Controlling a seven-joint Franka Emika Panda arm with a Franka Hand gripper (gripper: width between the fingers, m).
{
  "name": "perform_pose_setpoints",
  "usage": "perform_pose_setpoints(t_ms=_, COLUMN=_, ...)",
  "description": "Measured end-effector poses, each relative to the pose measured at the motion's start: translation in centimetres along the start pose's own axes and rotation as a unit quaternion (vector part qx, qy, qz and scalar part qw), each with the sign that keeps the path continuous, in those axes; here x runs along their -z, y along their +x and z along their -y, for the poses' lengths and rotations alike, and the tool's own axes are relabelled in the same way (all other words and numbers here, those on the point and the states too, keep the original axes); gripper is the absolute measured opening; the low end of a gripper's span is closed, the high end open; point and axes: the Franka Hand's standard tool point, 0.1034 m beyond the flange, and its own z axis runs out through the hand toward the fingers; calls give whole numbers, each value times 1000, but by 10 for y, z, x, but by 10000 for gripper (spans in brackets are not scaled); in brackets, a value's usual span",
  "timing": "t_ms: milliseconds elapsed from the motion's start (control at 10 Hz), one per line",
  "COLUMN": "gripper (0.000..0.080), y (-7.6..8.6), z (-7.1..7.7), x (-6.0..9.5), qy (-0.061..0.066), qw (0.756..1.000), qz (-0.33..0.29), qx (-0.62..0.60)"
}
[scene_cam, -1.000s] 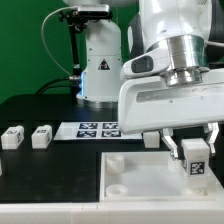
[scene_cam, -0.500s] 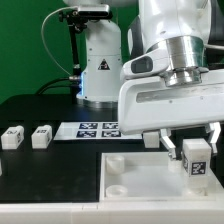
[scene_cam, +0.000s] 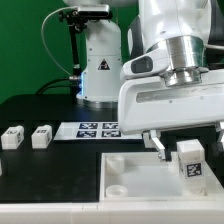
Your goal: Assemble one leg
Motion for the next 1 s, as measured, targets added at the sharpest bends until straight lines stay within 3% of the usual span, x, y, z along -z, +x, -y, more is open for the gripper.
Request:
perform_pose_setpoints(t_ms=400, gripper=649, y=0, z=0, x=0, qy=0, qw=1000, qz=0, qx=1)
perform_pose_setpoints(t_ms=700, gripper=649, y=20, z=-13, x=7, qy=-2, qw=999, qz=37, qx=-3)
perform_pose_setpoints(t_ms=800, gripper=649, y=14, z=-11, x=4, qy=0, qw=997, qz=74, qx=-3)
perform_pose_setpoints(t_ms=1000, gripper=649, y=21, z=-9, x=6, qy=7, qw=981, qz=192, qx=-8)
